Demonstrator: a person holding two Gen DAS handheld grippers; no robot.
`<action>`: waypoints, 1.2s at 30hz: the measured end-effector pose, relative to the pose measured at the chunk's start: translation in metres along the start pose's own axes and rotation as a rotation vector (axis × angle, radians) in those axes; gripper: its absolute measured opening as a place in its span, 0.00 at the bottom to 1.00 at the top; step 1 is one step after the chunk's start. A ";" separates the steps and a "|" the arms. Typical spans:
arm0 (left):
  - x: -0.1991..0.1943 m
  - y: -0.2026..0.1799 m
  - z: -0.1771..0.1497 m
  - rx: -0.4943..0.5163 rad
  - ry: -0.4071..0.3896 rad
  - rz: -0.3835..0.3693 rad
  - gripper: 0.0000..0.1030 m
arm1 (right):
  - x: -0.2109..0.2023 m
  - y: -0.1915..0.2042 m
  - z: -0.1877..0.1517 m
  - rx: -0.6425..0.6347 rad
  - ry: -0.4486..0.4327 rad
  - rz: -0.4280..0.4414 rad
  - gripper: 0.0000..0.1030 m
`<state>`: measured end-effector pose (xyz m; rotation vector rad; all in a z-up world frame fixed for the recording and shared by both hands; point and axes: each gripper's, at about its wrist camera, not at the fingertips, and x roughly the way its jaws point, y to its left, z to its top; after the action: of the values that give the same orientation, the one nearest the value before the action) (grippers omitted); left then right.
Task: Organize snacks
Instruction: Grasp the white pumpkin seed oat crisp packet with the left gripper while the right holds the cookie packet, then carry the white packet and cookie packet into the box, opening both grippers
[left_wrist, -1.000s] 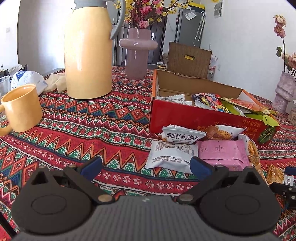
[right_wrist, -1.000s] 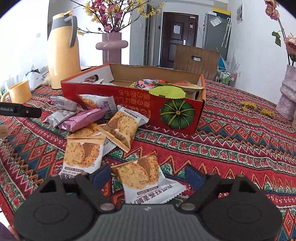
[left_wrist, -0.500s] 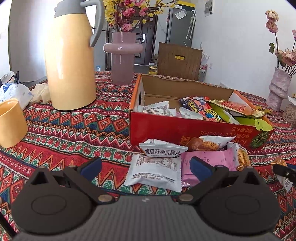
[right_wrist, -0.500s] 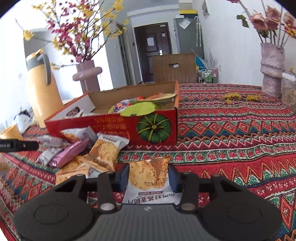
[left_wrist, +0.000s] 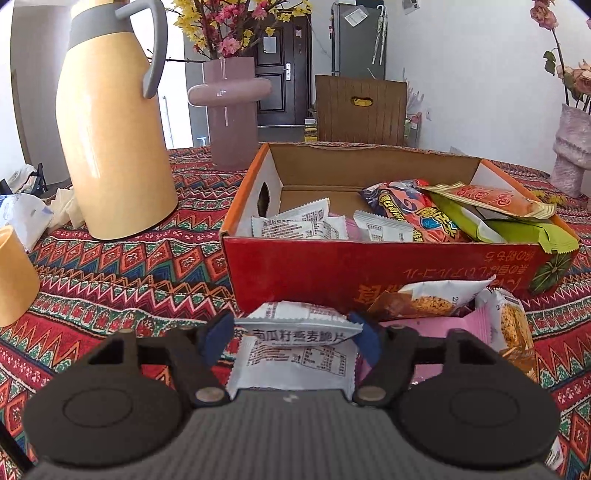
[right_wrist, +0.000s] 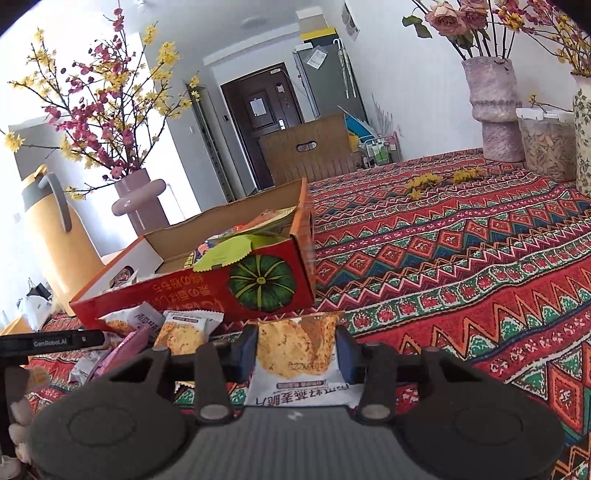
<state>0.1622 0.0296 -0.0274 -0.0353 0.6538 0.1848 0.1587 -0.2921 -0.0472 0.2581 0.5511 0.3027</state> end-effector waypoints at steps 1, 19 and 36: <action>0.000 0.000 0.000 -0.001 -0.006 -0.001 0.62 | 0.000 0.000 0.000 0.001 -0.001 0.001 0.42; -0.046 0.012 0.007 -0.018 -0.122 -0.061 0.62 | -0.014 0.017 0.010 -0.040 -0.037 0.000 0.42; -0.076 0.003 0.050 0.017 -0.261 -0.081 0.62 | 0.001 0.079 0.063 -0.190 -0.108 0.067 0.42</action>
<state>0.1324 0.0248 0.0589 -0.0207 0.3931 0.1027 0.1771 -0.2289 0.0293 0.1086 0.4047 0.4014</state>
